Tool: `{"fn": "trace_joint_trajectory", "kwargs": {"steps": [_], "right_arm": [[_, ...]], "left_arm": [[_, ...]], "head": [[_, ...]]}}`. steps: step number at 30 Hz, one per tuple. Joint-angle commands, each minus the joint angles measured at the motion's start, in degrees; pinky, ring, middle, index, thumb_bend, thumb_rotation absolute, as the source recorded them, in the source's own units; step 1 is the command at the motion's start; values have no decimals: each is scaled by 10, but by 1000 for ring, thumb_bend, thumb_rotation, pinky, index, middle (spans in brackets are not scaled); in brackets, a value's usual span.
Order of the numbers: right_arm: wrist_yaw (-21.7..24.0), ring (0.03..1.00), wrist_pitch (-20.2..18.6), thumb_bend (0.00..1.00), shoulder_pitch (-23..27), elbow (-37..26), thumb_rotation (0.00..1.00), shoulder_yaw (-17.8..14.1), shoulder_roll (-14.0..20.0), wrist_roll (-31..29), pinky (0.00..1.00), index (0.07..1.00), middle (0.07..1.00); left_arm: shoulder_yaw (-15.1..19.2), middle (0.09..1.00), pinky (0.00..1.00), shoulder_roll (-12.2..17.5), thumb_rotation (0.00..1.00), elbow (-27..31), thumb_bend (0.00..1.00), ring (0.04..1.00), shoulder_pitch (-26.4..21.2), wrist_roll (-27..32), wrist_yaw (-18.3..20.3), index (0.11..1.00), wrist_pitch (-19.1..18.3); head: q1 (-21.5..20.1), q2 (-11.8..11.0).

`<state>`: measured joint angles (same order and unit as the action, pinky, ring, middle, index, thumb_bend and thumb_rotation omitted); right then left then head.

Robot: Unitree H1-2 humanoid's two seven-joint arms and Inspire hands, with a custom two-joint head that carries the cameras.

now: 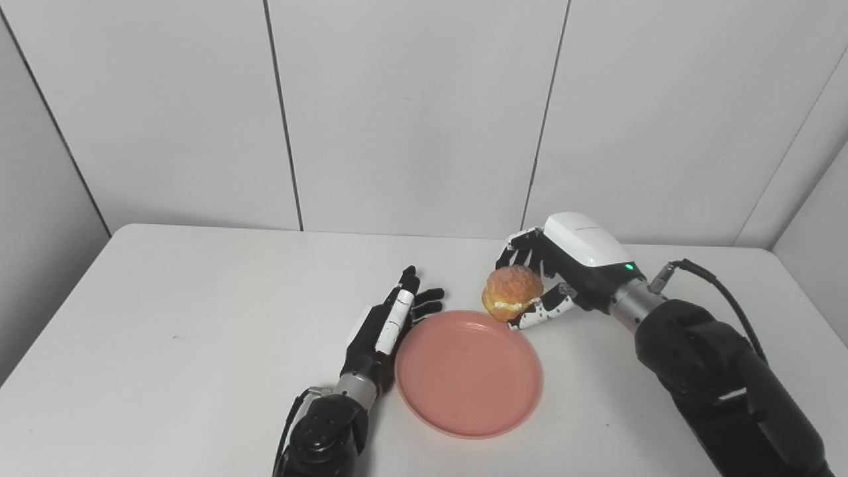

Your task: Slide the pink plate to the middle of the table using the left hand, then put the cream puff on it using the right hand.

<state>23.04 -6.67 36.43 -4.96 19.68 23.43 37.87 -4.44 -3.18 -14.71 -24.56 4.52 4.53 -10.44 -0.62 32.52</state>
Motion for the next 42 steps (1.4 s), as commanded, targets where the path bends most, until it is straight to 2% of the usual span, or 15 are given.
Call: {"fn": "trace_joint_trajectory", "kwargs": {"steps": [1, 3, 6, 11, 16, 20, 22, 25, 31, 38, 42], "right_arm": [[3, 465, 11, 526, 25, -21, 0, 1, -1, 11, 443, 486, 488], [5, 491, 16, 525, 29, -16, 0, 9, -8, 17, 451, 478, 500], [6, 477, 23, 525, 33, -3, 0, 16, -19, 17, 409, 477, 502], [12, 509, 21, 523, 41, 17, 0, 26, -37, 13, 449, 466, 516], [12, 404, 25, 526, 39, 36, 0, 40, -45, 20, 326, 485, 483], [13, 360, 22, 525, 36, 44, 0, 54, -51, 29, 281, 501, 446], [11, 377, 24, 526, 35, 49, 0, 60, -51, 32, 296, 500, 450], [6, 483, 38, 523, 36, 62, 0, 69, -52, 37, 404, 470, 510], [16, 462, 59, 523, 45, 86, 0, 91, -47, 55, 378, 472, 511], [42, 490, 76, 521, 55, 98, 0, 110, -42, 69, 406, 465, 522], [54, 449, 91, 517, 62, 114, 0, 124, -42, 79, 381, 469, 525]], "left_arm": [[-1, 803, 792, -5, 909, -1, 879, 814, 1, -6, -2, 985, 2], [0, 804, 791, -4, 907, -2, 870, 814, 0, -6, -2, 984, 2], [0, 799, 788, -3, 905, -1, 872, 815, 1, -6, -2, 982, 1], [1, 798, 773, -1, 910, 4, 882, 815, 2, -7, -2, 980, -2], [2, 800, 797, 1, 908, 4, 878, 826, 0, -4, -1, 987, -6], [3, 792, 793, 2, 905, 5, 881, 816, 0, -5, -1, 982, -9], [2, 794, 791, 3, 906, 3, 888, 814, 0, -4, 1, 982, -8], [2, 806, 778, 4, 911, 2, 896, 810, -1, -6, 1, 982, -7], [1, 794, 791, 5, 915, 3, 872, 812, -2, -4, 3, 981, -8], [0, 829, 792, 4, 923, 3, 877, 813, -1, -5, 3, 982, -10], [1, 824, 800, 4, 920, 2, 870, 807, -1, -2, 5, 979, -13]], "head": [[-1, 0], [-3, 0], [-6, 0], [-12, 2], [-14, 3], [-18, 4], [-20, 3], [-22, 3], [-25, 5], [-25, 8], [-28, 8]]}}
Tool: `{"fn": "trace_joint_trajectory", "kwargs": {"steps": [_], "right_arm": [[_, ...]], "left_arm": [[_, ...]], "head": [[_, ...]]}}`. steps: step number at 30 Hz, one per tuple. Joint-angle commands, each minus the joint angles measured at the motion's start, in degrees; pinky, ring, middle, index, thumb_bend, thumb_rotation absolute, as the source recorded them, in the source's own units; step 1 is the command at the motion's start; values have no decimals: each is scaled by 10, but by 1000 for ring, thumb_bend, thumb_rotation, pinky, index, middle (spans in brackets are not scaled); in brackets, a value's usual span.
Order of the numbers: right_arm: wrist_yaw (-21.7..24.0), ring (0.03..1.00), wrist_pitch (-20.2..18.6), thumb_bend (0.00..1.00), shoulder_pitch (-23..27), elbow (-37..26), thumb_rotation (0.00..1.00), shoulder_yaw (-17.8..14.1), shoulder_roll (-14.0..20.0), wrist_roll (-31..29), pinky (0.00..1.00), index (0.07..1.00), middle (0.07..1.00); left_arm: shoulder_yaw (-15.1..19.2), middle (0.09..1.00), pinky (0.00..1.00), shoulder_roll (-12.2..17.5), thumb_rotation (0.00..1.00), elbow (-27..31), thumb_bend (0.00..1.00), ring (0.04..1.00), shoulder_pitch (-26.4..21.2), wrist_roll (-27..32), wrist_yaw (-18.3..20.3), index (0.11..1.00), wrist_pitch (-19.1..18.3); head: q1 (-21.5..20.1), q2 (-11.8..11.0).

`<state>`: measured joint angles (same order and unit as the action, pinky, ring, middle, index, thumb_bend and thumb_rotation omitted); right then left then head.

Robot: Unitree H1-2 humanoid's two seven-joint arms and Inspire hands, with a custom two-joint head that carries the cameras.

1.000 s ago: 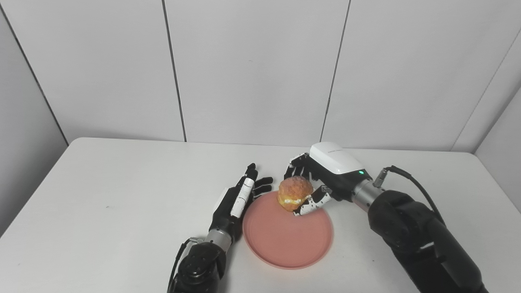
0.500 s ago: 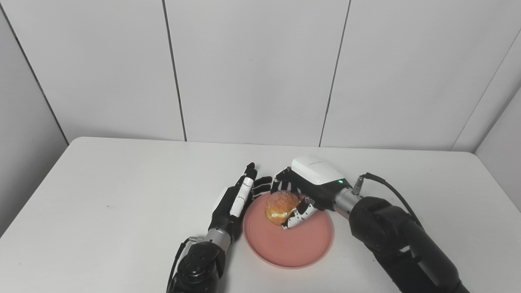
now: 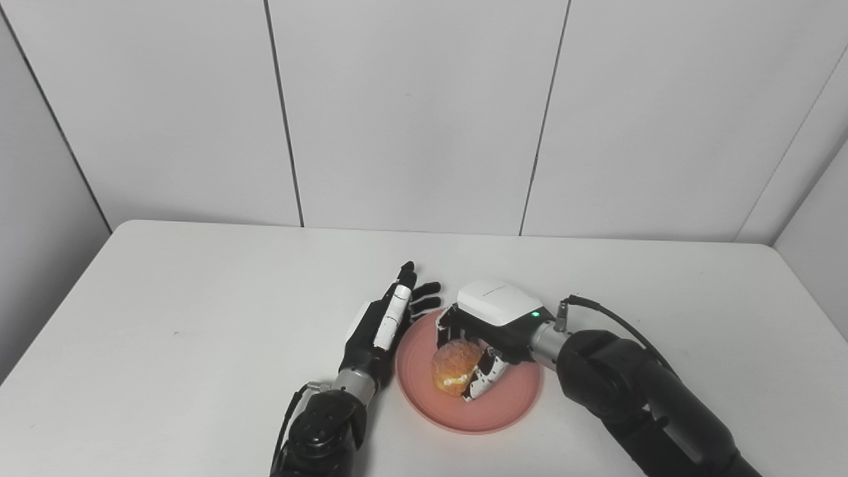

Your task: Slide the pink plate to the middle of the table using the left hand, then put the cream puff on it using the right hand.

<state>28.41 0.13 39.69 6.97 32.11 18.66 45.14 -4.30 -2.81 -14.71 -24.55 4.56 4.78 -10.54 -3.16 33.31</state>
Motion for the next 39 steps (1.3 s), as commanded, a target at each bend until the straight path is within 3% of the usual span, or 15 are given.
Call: {"fn": "trace_joint_trajectory", "kwargs": {"steps": [1, 5, 11, 17, 19, 21, 22, 25, 27, 39], "right_arm": [[3, 448, 25, 516, 32, -2, 0, 2, 6, 7, 392, 461, 534], [6, 448, 32, 517, 37, 5, 0, 3, 5, 7, 460, 479, 513], [-2, 440, 32, 516, 35, 2, 0, -3, 3, 5, 368, 473, 529], [-1, 461, 20, 516, 33, -5, 0, -10, 4, 4, 418, 467, 538], [0, 514, 15, 525, 30, -11, 2, -14, 5, 5, 421, 475, 523], [3, 583, 11, 524, 27, -18, 121, -17, 6, 8, 466, 492, 629], [5, 607, 9, 721, 26, -20, 158, -18, 7, 9, 484, 566, 654], [12, 647, 3, 925, 24, -27, 200, -22, 9, 12, 512, 640, 688], [21, 685, -1, 982, 24, -31, 224, -25, 12, 14, 541, 667, 721], [74, 749, -11, 1000, 27, -54, 291, -38, 20, 16, 592, 702, 782]], "left_arm": [[0, 827, 800, 1, 922, 3, 870, 809, -1, -3, 3, 980, -13], [0, 835, 789, 2, 927, 2, 872, 814, -1, -3, 4, 980, -12], [1, 825, 787, 3, 928, 1, 861, 802, -1, -3, 6, 977, -10], [0, 832, 794, 4, 929, 4, 870, 818, -1, -3, 6, 984, -14], [1, 829, 783, 5, 930, 4, 870, 820, -2, -2, 8, 983, -14], [2, 835, 797, 5, 922, 2, 870, 828, -3, 1, 10, 983, -13], [2, 835, 799, 5, 920, 2, 871, 828, -3, 1, 10, 983, -14], [3, 839, 806, 4, 919, 3, 871, 827, -3, 1, 11, 982, -18], [2, 843, 807, 4, 920, 3, 871, 829, -4, 1, 12, 984, -18], [5, 837, 801, 4, 914, 3, 867, 840, -6, 3, 13, 984, -18]], "head": [[-2, 1], [-2, 1], [-4, -1], [-4, -1], [-5, -1], [-5, -1], [-5, -1], [-5, -1], [-5, -1], [-8, -1]]}}
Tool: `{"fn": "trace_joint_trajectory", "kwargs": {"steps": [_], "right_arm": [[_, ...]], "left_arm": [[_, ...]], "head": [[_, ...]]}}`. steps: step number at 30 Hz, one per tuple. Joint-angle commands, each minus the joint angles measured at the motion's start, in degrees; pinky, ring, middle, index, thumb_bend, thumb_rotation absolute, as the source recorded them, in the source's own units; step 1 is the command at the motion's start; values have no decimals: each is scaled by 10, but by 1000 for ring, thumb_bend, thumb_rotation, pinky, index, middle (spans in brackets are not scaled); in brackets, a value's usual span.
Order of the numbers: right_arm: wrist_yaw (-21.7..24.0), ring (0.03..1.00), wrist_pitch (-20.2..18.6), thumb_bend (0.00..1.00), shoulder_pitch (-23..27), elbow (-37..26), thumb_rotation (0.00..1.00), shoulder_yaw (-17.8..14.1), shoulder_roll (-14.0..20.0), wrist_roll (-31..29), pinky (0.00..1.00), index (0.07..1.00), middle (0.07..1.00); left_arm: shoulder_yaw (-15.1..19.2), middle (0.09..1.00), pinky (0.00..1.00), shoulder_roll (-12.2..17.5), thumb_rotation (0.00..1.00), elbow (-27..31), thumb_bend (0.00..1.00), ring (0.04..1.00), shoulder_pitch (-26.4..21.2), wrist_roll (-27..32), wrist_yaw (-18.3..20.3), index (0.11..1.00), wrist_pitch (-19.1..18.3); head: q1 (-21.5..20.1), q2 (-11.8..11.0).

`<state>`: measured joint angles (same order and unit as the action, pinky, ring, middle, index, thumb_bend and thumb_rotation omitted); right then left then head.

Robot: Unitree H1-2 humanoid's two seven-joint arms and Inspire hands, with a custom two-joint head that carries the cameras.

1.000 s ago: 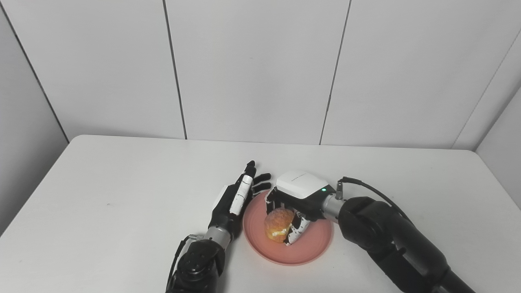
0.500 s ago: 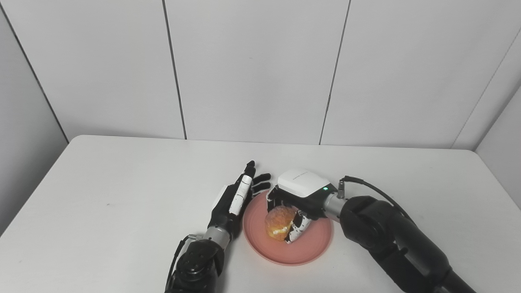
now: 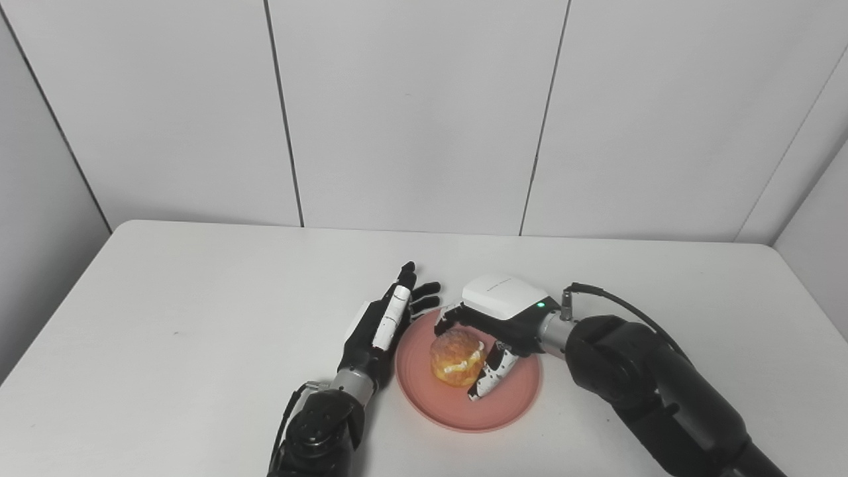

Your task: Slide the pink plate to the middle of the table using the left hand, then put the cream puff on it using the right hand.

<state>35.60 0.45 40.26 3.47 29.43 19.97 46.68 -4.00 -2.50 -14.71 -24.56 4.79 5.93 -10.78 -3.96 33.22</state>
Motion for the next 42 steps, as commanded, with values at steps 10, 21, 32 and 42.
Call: {"fn": "trace_joint_trajectory", "kwargs": {"steps": [10, 21, 32, 42], "right_arm": [[35, 755, -33, 1000, 24, -61, 295, -52, 12, -33, 605, 694, 780], [11, 759, -39, 1000, 21, -86, 355, -145, 34, -110, 662, 714, 753], [-209, 763, -12, 896, -100, -26, 644, -309, -103, -307, 659, 754, 793], [-362, 829, 62, 863, -129, 55, 830, -420, -268, -503, 808, 850, 854]], "left_arm": [[3, 822, 791, 0, 911, 0, 880, 833, -7, -1, 0, 979, -12], [7, 811, 790, -2, 905, -2, 879, 836, -7, -1, -2, 976, -10], [23, 802, 796, -15, 882, -4, 857, 821, -2, -6, -24, 961, 31], [39, 940, 943, -50, 904, -47, 874, 948, 2, -74, -137, 887, 211]], "head": [[-1, 1], [-4, 0], [-3, 2], [-4, 2]]}}
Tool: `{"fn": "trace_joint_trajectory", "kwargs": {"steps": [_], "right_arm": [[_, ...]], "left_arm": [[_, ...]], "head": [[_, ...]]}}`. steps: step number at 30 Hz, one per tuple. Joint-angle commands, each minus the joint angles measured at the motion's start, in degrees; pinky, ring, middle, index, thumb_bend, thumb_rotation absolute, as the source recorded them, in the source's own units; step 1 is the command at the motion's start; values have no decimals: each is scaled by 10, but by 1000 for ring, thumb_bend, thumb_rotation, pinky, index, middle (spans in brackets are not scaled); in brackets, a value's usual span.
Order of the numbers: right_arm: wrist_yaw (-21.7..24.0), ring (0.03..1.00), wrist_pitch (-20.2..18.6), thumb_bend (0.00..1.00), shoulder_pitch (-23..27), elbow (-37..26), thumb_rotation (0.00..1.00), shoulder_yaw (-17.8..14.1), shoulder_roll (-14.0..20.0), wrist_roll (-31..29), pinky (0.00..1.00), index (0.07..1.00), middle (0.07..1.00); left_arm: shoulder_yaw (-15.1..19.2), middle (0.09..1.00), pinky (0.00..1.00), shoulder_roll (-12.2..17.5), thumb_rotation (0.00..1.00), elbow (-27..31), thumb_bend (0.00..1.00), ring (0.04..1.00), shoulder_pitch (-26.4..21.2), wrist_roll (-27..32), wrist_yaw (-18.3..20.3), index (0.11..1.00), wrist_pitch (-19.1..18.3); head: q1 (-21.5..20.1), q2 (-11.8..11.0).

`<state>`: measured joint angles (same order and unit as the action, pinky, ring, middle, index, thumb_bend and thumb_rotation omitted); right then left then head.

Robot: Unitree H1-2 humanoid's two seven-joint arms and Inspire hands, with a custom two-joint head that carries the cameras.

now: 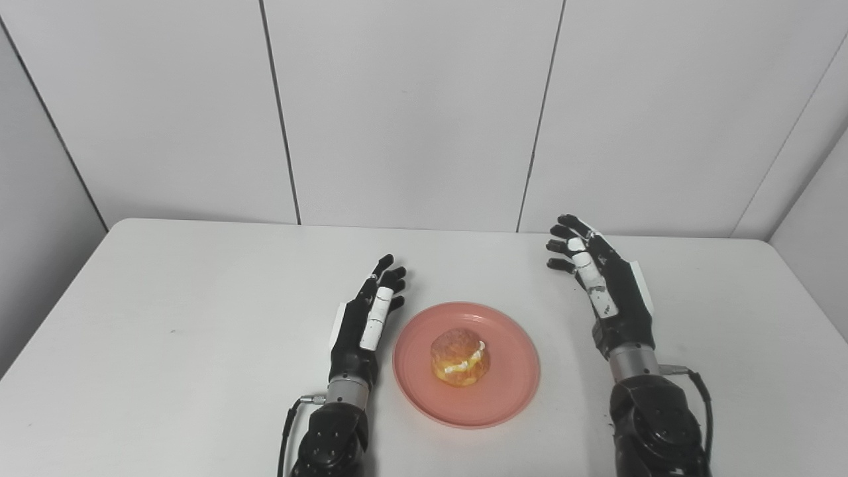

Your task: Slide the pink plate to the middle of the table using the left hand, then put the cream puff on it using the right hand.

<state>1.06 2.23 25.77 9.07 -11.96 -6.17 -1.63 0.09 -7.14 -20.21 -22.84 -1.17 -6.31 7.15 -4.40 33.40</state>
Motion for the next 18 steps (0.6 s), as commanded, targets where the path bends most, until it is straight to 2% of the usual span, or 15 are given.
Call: {"fn": "trace_joint_trajectory", "kwargs": {"steps": [1, 6, 7, 10, 15, 18], "right_arm": [[-26, 846, 56, 860, 15, 8, 840, -9, -13, -27, 829, 863, 866], [-55, 899, 88, 799, 6, 38, 919, -4, -22, -34, 900, 899, 903], [-58, 946, 89, 810, 3, 42, 957, -1, -23, -34, 967, 932, 935], [-68, 977, 81, 802, -6, 45, 992, 10, -19, -20, 995, 955, 958], [-86, 1000, 66, 808, -15, 48, 1000, 32, -11, 10, 1000, 986, 998], [-93, 1000, 51, 817, -17, 47, 1000, 43, -7, 21, 1000, 995, 1000]], "left_arm": [[-3, 955, 964, -4, 907, 8, 879, 962, -15, -22, -21, 892, 32], [-10, 997, 1000, -6, 916, 12, 896, 998, -10, -48, -39, 915, 26], [-12, 1000, 1000, -6, 943, 13, 900, 1000, -8, -57, -44, 933, 22], [-17, 1000, 1000, -7, 952, 14, 884, 1000, -3, -73, -56, 952, 23], [-22, 1000, 1000, -2, 957, 16, 840, 1000, 1, -81, -54, 995, 15], [-26, 1000, 1000, 4, 984, 16, 861, 1000, -1, -91, -54, 1000, 6]], "head": [[0, 0], [1, 2], [2, 2], [2, 3], [-2, 6], [-3, 6]]}}
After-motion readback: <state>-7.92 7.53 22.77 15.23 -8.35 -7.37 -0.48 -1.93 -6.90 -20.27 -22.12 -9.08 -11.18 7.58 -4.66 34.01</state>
